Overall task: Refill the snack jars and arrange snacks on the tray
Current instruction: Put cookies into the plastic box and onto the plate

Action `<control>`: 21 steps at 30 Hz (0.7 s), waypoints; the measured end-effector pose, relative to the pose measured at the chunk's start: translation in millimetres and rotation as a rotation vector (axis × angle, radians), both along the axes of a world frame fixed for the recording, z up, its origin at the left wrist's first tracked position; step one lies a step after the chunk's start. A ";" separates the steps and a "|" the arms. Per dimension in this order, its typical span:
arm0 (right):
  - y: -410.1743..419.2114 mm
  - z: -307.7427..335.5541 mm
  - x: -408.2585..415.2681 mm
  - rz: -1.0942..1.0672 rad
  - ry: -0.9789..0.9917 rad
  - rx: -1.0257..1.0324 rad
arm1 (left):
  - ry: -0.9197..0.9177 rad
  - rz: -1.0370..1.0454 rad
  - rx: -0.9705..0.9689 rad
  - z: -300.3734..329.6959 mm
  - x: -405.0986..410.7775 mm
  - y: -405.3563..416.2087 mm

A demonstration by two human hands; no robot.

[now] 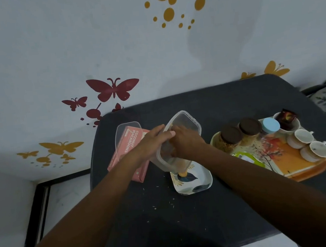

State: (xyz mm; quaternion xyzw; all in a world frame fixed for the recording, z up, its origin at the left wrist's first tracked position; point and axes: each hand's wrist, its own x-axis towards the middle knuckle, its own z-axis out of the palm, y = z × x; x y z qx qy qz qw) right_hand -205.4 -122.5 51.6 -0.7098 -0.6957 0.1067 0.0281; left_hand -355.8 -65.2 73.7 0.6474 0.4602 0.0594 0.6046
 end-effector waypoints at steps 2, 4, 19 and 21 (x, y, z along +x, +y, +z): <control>0.0 1.4 0.2 -0.007 0.010 -0.003 | 0.012 0.003 0.008 -0.3 0.0 0.3; -0.9 2.1 1.7 -0.007 0.031 -0.003 | 0.025 0.004 0.021 -0.8 0.2 1.3; 3.3 1.4 14.2 0.060 -0.033 -0.005 | 0.081 -0.021 0.076 0.2 12.0 10.6; 3.0 1.1 15.5 0.079 -0.046 0.034 | 0.084 -0.023 0.077 0.0 12.3 12.3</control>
